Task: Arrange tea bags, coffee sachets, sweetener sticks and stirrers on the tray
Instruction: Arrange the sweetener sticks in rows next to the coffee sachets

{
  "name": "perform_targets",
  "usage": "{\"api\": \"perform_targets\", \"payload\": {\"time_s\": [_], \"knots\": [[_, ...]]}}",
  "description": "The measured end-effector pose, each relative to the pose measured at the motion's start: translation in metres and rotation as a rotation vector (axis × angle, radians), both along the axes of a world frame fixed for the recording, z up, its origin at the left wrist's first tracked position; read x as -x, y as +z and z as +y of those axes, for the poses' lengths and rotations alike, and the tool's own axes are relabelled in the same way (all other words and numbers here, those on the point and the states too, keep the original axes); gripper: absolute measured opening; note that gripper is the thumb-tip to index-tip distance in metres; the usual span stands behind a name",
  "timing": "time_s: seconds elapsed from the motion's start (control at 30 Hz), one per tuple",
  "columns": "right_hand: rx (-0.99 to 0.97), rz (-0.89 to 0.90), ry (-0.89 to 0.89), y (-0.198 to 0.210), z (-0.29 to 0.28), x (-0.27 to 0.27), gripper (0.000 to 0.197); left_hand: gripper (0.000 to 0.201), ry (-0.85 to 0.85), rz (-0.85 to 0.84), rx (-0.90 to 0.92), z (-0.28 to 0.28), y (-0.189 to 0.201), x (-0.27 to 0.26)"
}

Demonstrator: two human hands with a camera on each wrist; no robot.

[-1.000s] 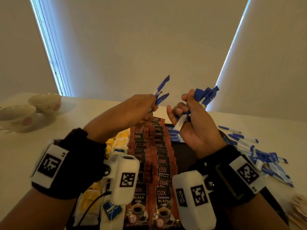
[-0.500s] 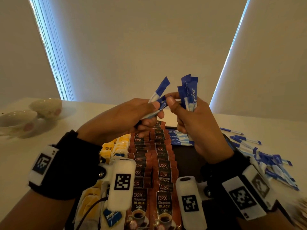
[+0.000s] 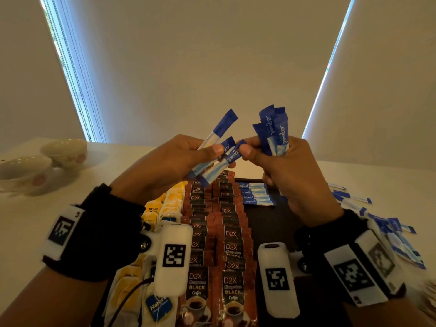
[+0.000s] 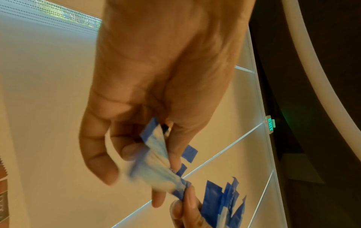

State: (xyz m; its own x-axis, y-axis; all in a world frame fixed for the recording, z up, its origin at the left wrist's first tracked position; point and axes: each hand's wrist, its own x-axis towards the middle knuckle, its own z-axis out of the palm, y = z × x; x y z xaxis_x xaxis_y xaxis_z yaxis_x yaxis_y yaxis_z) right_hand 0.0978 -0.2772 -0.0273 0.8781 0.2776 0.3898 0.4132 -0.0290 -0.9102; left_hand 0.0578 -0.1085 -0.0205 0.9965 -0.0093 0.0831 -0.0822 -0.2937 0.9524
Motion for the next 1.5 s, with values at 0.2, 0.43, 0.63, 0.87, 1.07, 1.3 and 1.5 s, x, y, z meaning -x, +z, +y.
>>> {"api": "perform_targets", "payload": {"time_s": [0.2, 0.43, 0.63, 0.87, 1.07, 1.3, 1.5], "knots": [[-0.026, 0.053, 0.046, -0.004, 0.003, 0.001, 0.009, 0.032, -0.079, 0.011, 0.022, -0.004, -0.002, 0.000], [0.105, -0.014, 0.000, -0.001, -0.002, -0.004, 0.015, 0.026, 0.099, -0.120, -0.155, -0.003, -0.001, -0.004], [0.280, -0.193, -0.056, -0.001, -0.006, -0.008, 0.010, 0.032, 0.201, -0.332, -0.418, -0.008, 0.002, -0.002], [0.299, -0.274, -0.035, 0.005, -0.004, -0.002, 0.006, 0.028, 0.016, -0.211, -0.384, -0.013, -0.008, -0.007], [0.171, -0.028, 0.079, 0.003, 0.000, 0.004, 0.015, 0.018, 0.113, -0.173, 0.205, -0.010, 0.000, -0.002], [0.093, 0.242, 0.181, -0.005, 0.012, 0.013, 0.006, 0.026, 0.191, -0.236, 0.181, -0.013, -0.005, -0.005], [-0.071, 0.322, 0.067, -0.006, 0.013, 0.009, 0.017, 0.027, 0.225, -0.278, 0.084, -0.013, -0.005, -0.008]]}}
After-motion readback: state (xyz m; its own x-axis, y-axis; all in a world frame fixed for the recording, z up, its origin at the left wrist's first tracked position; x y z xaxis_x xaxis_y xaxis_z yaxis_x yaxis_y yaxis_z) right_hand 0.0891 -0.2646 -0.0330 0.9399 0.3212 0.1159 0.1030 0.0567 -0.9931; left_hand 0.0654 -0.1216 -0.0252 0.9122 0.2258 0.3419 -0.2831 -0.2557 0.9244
